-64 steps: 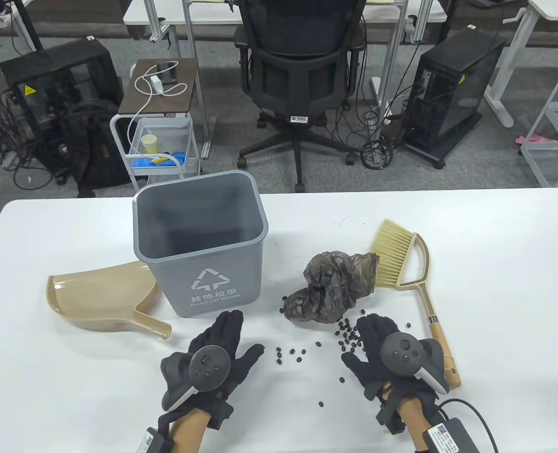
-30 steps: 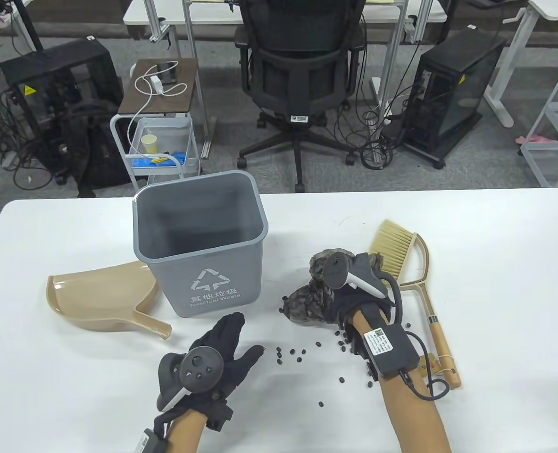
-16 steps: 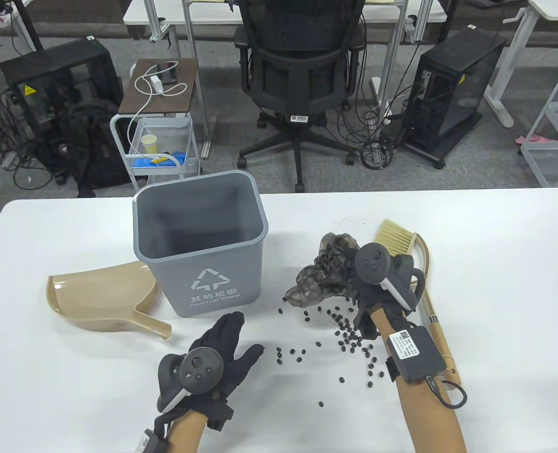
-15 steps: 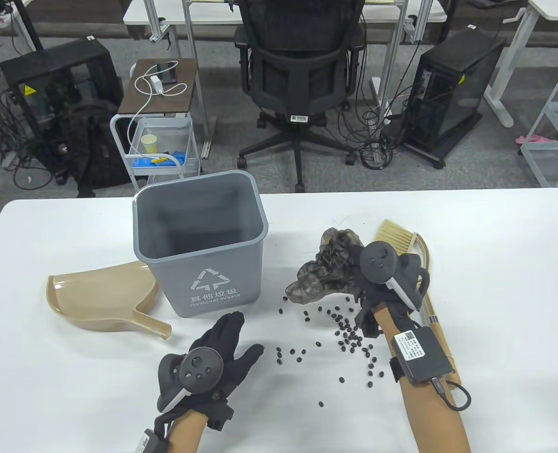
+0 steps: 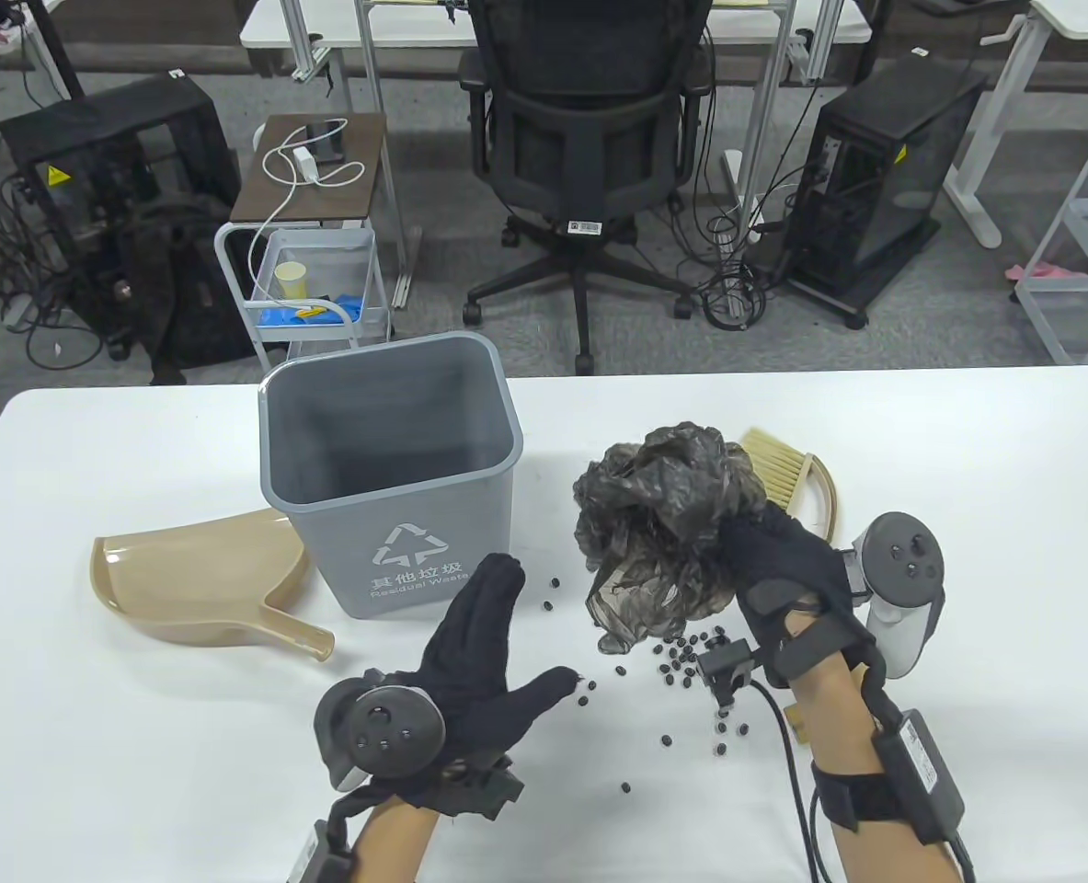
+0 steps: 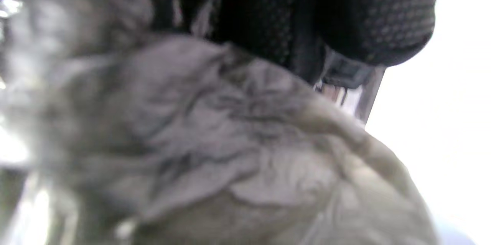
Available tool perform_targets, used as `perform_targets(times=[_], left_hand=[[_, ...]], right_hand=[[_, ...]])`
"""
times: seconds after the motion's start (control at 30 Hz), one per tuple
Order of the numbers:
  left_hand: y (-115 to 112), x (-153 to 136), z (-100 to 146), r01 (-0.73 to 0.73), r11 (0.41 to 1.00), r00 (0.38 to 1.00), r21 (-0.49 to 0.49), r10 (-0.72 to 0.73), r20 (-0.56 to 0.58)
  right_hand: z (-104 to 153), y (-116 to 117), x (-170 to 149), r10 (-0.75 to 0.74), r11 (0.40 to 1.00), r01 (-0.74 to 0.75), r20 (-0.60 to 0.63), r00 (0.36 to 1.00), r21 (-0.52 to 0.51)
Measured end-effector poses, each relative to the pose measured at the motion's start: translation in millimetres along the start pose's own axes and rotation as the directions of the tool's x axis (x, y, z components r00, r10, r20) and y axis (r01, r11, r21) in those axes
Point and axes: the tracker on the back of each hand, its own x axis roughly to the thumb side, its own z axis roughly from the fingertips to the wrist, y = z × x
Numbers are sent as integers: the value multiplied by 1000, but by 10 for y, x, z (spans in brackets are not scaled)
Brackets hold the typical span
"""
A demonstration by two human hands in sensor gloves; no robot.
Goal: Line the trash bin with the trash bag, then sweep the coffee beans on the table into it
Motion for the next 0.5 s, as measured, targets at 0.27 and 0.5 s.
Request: perform_targets(times=[0.27,0.5], left_hand=[[-278,153,-392,-228,974,973,-18,227,-28],[-448,-157,-453,-461,887,869,-1,452,-200]], right_hand=[[50,108,-346,-216,963,215,-9,976,163],[62,269,-428,-154,878,139,-5,988,457]])
